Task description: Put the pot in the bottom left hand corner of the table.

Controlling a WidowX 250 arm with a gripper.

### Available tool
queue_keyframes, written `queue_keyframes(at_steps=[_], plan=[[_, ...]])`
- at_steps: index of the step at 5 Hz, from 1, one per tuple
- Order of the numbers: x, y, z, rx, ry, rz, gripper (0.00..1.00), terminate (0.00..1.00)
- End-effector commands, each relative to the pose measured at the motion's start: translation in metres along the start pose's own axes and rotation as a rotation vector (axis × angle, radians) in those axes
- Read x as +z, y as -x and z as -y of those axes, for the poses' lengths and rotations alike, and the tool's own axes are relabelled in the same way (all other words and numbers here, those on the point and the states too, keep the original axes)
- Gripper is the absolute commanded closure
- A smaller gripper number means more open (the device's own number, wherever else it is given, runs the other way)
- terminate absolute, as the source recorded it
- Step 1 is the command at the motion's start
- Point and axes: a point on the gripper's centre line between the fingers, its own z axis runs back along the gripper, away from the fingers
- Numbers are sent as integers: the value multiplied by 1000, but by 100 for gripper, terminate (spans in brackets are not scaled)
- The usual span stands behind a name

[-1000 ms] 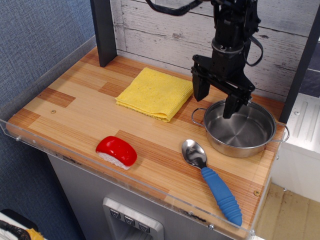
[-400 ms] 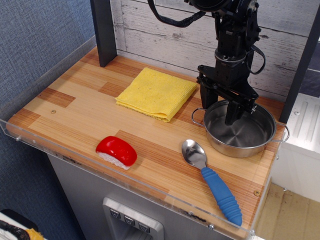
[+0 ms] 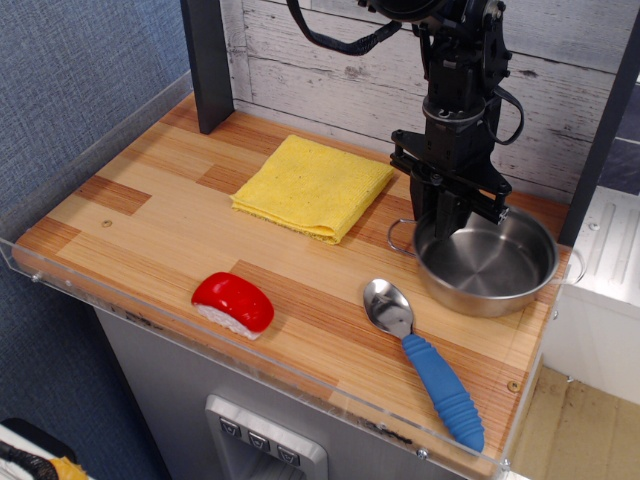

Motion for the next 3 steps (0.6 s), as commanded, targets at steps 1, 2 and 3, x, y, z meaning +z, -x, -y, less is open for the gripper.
queue_keyframes(at_steps=[1, 2, 3], plan=[[30, 4, -2, 14, 6, 98, 100, 0], [40, 7, -3, 32, 2, 103, 100, 0], [50, 12, -7, 19, -3, 136, 100, 0]])
